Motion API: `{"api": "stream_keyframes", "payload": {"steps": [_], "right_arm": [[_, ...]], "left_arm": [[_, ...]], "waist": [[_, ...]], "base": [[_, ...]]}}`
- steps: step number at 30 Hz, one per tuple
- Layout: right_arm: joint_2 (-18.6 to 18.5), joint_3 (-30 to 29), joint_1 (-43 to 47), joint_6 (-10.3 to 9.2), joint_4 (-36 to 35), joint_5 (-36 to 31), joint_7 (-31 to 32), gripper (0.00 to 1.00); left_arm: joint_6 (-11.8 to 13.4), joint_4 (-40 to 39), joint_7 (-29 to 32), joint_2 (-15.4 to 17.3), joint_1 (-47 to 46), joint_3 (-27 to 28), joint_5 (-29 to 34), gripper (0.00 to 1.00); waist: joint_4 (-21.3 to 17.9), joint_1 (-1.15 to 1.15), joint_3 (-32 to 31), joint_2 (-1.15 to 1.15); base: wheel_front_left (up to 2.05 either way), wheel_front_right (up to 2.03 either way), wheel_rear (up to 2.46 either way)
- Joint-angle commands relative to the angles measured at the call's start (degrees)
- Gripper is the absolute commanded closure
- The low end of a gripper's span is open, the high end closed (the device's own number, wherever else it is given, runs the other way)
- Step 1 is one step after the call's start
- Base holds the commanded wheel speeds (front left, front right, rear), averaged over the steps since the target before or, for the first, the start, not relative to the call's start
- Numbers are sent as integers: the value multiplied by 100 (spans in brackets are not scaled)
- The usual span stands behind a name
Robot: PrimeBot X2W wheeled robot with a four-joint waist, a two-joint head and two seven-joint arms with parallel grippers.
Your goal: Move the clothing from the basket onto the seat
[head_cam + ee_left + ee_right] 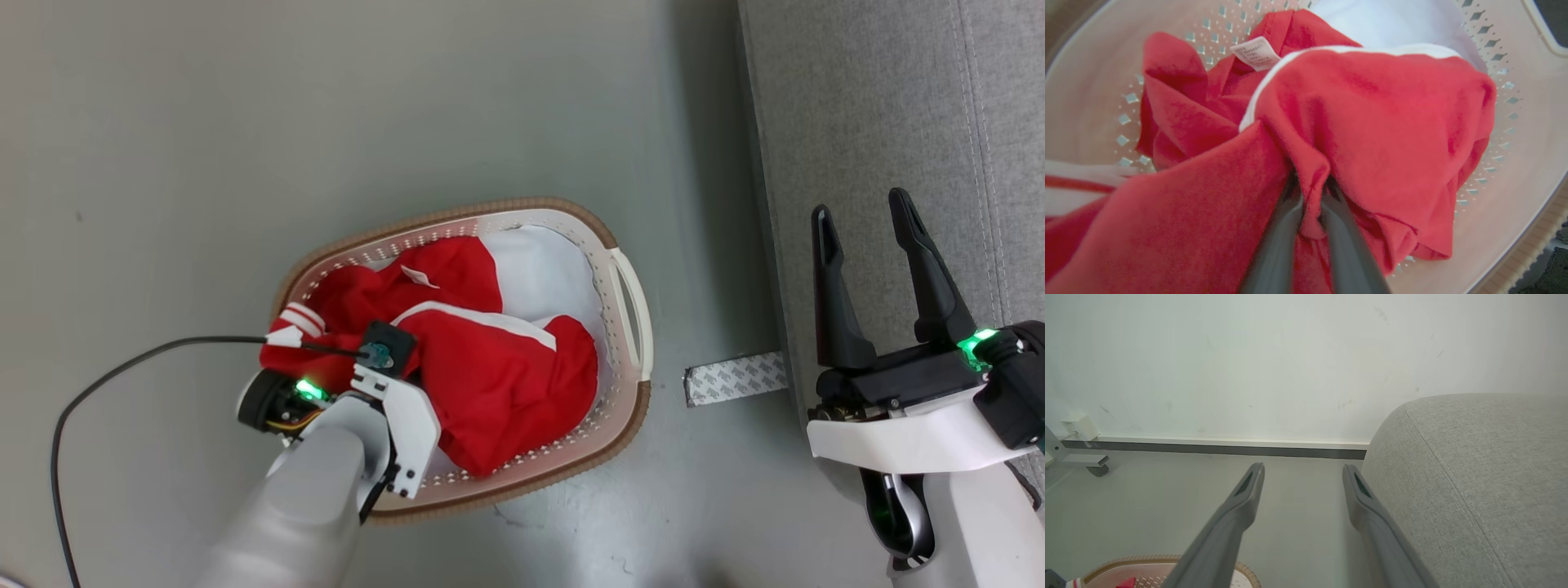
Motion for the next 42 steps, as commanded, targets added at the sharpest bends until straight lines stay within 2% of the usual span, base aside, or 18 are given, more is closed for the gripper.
{"api": "stream_keyframes", "payload": {"steps": [1, 6, 10, 19, 27, 32, 42], "right_arm": [[-5, -28, -24, -12, 12, -7, 3, 0], [-4, -77, 109, -12, 211, -42, 4, 0], [-5, -112, 289, -12, 393, -50, 4, 0], [-7, -258, 799, -12, 746, -180, 4, 0], [-8, -415, 1264, -12, 949, -215, 4, 0], [-7, -502, 1564, -12, 1054, -257, 4, 0], [-7, -651, 1960, -12, 1119, -259, 4, 0]], "left_arm": [[-48, 3, -95, 20, -62, -12, -57, 100], [-186, -217, -561, -5, 106, -24, -398, 100], [-289, -513, -779, -9, 384, -137, -753, 100], [-326, -1255, -996, -10, 1086, -302, -1513, 100], [-122, -1967, -1019, 0, 1567, -189, -1814, 100], [49, -2651, -908, 148, 1891, -89, -1957, 100], [488, -4763, -288, 676, 2509, 169, -2177, 100]], "waist": [[39, -1, -33, 0], [239, -1, -459, 0], [436, -1, -1051, 0], [862, -1, -2394, 0], [1089, -1, -3229, 0], [1159, -1, -3608, 0], [1202, -1, -4081, 0]], "base": [[0, 0, 0], [0, 0, 0], [0, 0, 0], [0, 0, 0], [0, 0, 0], [0, 0, 0], [0, 0, 0]]}}
